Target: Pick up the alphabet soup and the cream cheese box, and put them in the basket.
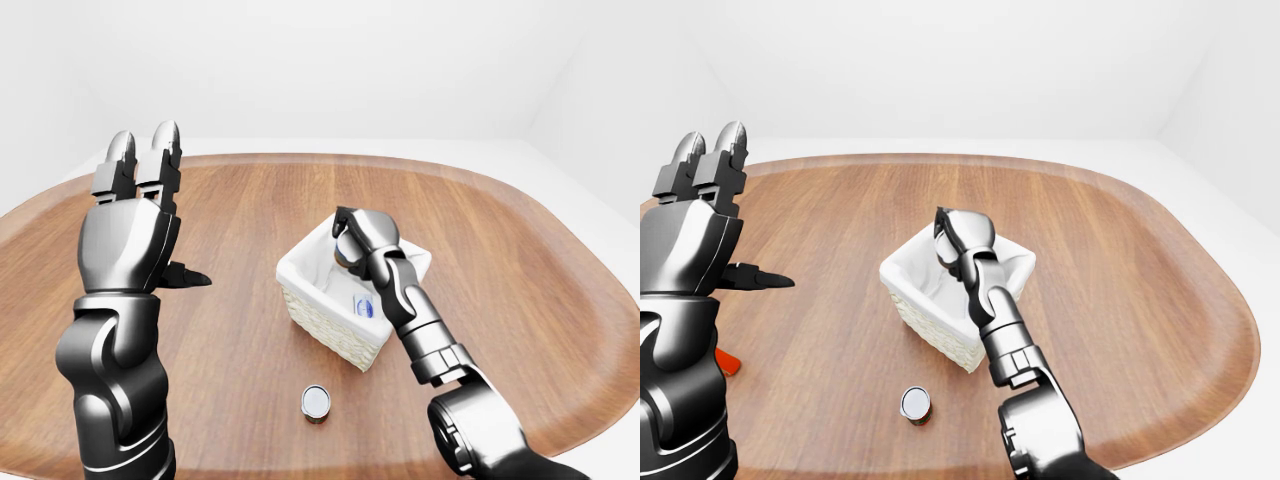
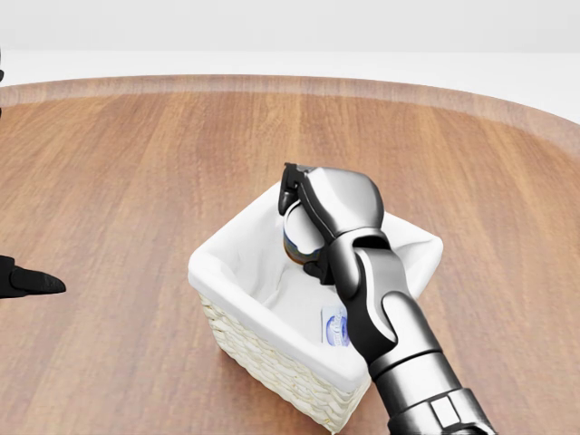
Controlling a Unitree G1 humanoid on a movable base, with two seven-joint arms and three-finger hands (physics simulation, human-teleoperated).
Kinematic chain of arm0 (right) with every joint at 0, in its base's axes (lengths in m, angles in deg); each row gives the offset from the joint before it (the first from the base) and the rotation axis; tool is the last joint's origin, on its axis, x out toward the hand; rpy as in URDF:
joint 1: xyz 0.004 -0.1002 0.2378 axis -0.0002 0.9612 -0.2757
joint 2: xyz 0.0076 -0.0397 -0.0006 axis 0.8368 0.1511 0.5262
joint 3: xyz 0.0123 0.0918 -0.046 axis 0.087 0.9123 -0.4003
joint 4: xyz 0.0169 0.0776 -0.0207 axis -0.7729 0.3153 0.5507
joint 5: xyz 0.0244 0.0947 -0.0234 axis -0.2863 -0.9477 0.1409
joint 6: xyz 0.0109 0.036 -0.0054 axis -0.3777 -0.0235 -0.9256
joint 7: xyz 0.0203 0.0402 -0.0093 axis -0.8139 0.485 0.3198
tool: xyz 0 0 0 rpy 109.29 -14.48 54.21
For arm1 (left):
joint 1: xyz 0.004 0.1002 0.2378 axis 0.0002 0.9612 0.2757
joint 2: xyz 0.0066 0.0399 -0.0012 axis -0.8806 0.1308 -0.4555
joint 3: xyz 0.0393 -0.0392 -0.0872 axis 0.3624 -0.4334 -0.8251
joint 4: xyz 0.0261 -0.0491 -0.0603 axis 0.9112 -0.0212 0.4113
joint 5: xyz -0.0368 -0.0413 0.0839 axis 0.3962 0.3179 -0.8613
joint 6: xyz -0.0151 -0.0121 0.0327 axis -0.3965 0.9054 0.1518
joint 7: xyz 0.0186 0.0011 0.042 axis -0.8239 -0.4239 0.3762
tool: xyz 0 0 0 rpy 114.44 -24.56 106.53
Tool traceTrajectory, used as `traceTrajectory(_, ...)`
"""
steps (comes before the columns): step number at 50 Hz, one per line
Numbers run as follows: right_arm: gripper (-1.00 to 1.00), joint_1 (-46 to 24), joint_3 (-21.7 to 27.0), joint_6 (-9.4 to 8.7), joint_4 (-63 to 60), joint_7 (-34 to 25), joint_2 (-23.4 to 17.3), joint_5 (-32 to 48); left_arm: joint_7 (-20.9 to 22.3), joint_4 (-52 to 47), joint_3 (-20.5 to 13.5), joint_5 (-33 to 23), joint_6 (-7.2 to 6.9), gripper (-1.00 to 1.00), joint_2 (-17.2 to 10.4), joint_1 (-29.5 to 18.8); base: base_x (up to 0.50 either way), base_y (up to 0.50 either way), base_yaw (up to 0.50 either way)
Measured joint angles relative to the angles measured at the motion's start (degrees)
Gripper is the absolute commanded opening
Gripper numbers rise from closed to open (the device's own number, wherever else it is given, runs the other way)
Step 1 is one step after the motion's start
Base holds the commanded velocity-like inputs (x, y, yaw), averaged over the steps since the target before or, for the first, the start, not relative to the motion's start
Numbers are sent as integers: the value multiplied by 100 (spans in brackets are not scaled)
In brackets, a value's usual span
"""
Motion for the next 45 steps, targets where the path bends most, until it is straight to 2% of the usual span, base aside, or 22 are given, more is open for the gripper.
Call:
traceTrajectory(23, -100, -338, 12, 0, 843, -405, -137, 332, -32, 1, -7, 16, 0, 100, -1, 16, 0, 0, 0)
traceTrajectory(45, -100, -159, -33, 0, 510, -696, -135, 608, -6, -32, -20, 10, 0, 100, -4, 21, 0, 0, 0)
